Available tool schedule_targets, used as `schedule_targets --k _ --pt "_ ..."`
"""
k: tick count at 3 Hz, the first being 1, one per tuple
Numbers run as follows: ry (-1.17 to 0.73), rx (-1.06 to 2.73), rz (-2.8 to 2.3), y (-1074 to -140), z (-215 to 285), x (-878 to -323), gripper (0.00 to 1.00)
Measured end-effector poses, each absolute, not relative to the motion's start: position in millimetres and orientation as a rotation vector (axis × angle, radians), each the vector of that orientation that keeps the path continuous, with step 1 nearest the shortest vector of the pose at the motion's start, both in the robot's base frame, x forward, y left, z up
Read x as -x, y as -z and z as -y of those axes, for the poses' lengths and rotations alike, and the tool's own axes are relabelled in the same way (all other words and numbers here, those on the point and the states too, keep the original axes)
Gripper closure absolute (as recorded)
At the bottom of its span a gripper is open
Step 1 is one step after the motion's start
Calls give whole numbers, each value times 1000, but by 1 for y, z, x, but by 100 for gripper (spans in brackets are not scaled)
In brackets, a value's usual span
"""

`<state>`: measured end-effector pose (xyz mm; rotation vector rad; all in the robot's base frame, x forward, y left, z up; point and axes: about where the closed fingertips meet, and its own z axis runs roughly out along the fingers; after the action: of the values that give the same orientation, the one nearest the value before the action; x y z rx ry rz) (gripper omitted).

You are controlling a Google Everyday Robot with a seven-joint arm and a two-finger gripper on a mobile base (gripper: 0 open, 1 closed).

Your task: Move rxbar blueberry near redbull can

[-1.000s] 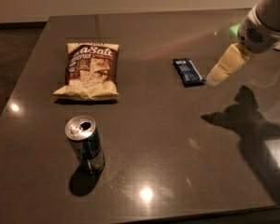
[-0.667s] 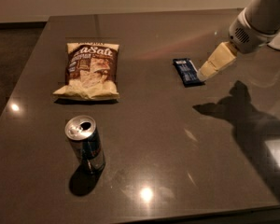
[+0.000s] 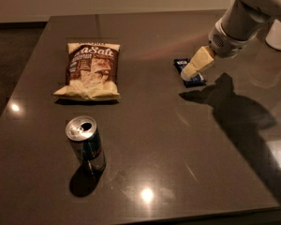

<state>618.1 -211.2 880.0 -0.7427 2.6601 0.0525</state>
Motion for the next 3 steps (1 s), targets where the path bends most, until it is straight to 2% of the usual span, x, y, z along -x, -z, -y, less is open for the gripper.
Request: schedule_targets --k 2,3 --pt "-82 712 -2708 -850 205 -644 0" --pt "-96 718 -2724 -840 203 -648 17"
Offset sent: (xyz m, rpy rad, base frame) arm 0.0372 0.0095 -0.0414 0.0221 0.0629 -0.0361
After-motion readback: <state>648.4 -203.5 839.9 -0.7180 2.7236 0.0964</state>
